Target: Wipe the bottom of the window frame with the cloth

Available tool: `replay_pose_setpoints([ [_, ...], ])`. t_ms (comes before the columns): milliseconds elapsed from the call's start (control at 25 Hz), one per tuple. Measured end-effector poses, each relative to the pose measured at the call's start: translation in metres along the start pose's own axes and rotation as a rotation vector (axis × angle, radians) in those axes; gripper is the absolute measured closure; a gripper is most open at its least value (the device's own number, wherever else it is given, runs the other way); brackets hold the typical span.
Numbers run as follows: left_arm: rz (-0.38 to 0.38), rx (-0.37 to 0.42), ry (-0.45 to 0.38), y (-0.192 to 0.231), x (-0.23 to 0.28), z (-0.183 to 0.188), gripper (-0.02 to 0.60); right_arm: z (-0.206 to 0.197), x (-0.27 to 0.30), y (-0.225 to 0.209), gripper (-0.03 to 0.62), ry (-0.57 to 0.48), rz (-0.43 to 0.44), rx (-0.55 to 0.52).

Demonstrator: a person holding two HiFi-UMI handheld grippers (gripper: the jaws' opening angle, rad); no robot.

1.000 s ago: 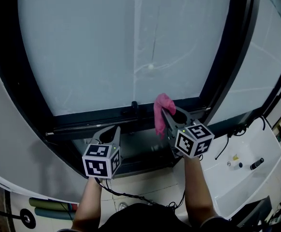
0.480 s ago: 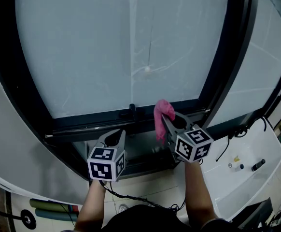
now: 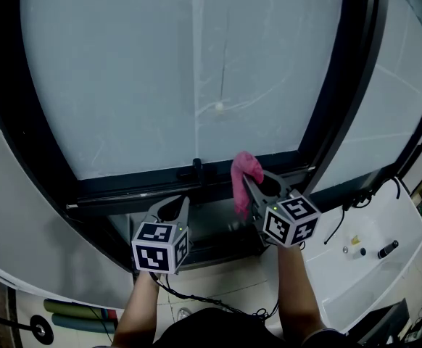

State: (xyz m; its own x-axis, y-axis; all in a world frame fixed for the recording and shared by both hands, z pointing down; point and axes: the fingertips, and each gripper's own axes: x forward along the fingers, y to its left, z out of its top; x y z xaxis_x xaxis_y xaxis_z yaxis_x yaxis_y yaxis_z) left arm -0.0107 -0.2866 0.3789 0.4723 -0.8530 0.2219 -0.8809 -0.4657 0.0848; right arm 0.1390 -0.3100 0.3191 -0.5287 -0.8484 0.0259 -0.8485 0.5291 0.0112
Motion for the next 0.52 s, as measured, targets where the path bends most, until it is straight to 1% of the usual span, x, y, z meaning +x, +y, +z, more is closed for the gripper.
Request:
replay_pose_setpoints([
  [520, -0.005, 0.01, -0.002, -0.0046, 0.0052, 0.0025, 0.575, 0.0015, -0.0026, -0.0032, 0.522, -0.002, 0.002, -0.009],
])
